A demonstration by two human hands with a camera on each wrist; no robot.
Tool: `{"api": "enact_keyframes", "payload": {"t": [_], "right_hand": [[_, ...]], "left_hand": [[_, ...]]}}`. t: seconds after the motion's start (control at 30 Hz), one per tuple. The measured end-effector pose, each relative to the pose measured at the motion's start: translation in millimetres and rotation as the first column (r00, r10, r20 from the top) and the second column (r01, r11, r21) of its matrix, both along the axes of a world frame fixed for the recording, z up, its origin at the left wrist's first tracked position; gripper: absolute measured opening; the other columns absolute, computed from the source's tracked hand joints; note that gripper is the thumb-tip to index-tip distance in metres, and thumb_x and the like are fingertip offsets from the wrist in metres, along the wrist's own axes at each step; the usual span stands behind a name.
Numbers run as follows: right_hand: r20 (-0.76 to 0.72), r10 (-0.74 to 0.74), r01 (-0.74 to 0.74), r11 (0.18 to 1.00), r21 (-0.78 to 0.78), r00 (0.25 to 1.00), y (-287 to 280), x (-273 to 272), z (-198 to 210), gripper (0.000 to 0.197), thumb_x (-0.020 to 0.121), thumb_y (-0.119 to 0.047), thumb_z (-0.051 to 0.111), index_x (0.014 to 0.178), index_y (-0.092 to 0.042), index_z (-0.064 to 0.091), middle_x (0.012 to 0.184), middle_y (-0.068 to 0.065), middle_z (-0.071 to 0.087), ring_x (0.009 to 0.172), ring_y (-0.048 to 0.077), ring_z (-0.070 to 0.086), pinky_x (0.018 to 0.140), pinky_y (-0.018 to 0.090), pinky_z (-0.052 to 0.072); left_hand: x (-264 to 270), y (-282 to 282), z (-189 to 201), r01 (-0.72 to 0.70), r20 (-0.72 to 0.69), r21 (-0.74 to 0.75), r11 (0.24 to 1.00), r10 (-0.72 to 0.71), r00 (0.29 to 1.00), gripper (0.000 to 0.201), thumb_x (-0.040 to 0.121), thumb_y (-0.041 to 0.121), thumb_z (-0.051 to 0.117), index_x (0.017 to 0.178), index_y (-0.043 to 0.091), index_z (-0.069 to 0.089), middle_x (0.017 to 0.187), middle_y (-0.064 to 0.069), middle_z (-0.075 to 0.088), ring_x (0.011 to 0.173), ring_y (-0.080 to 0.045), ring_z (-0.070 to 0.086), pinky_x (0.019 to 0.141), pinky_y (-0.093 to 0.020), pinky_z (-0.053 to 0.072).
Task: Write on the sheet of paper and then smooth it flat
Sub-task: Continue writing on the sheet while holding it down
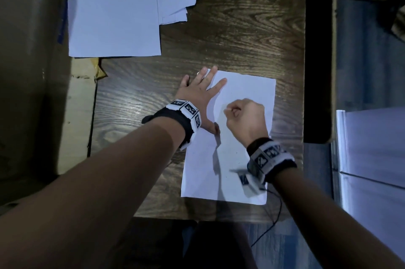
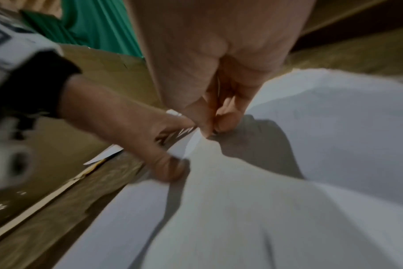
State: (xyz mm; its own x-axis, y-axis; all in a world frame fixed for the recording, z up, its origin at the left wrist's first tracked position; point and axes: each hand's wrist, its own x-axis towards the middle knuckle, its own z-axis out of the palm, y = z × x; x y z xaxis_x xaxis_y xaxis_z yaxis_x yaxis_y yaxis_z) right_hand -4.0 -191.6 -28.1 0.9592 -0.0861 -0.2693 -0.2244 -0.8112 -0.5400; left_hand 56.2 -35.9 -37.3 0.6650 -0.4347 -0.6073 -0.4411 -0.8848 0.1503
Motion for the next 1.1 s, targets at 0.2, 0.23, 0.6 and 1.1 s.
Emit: {"api": "enact_keyframes", "payload": {"t": [0.2, 0.23, 0.6, 1.1], "right_hand": [[0.054, -0.155, 0.155, 0.988, 0.009, 0.986, -3.7, 58.5, -9.2, 0.013, 0.086, -0.015, 0.061, 0.084, -0.011, 0.072, 0.082, 0.005, 0.071, 0.075, 0.018, 0.065, 0.068, 0.021, 0.047], [0.058, -0.141, 0.14, 0.99, 0.01, 0.988, -0.3, 43.7, -7.9, 0.012, 0.086, -0.013, 0.061, 0.084, -0.011, 0.072, 0.083, 0.004, 0.071, 0.076, 0.017, 0.064, 0.069, 0.019, 0.045], [0.029, -0.141, 0.14, 0.989, 0.041, 0.99, 0.1, 48.7, -4.8, 0.011, 0.086, -0.01, 0.061, 0.082, -0.01, 0.072, 0.08, 0.005, 0.07, 0.074, 0.021, 0.065, 0.068, 0.024, 0.051], [0.003, 0.036, -0.036, 0.999, -0.017, 0.999, 9.6, 2.8, 3.4, 0.014, 0.089, -0.012, 0.056, 0.083, -0.01, 0.068, 0.087, 0.006, 0.063, 0.079, 0.022, 0.061, 0.07, 0.031, 0.051]], "left_hand": [[0.0, 1.6, -3.8, 0.003, 0.005, -0.018, 1.0, -0.003, 1.0, 0.14, 0.06, 0.09, 0.066, 0.158, 0.037, -0.02, 0.164, 0.0, -0.033, 0.153, -0.024, -0.023, 0.122, -0.06, 0.001], [0.6, 1.2, -3.9, 0.007, 0.007, -0.008, 1.0, -0.007, 1.0, 0.141, 0.06, 0.09, 0.066, 0.158, 0.037, -0.021, 0.163, 0.001, -0.034, 0.153, -0.024, -0.023, 0.122, -0.06, 0.001], [-0.3, -1.2, 2.1, -0.005, -0.005, 0.005, 1.0, 0.005, 1.0, 0.14, 0.063, 0.084, 0.07, 0.157, 0.038, -0.022, 0.162, 0.001, -0.036, 0.153, -0.023, -0.024, 0.123, -0.058, 0.002], [-0.5, -0.3, -0.3, -0.01, 0.019, -0.03, 1.0, 0.011, 1.0, 0.136, 0.066, 0.082, 0.069, 0.156, 0.04, -0.024, 0.16, 0.003, -0.04, 0.152, -0.022, -0.026, 0.123, -0.057, 0.002]]}}
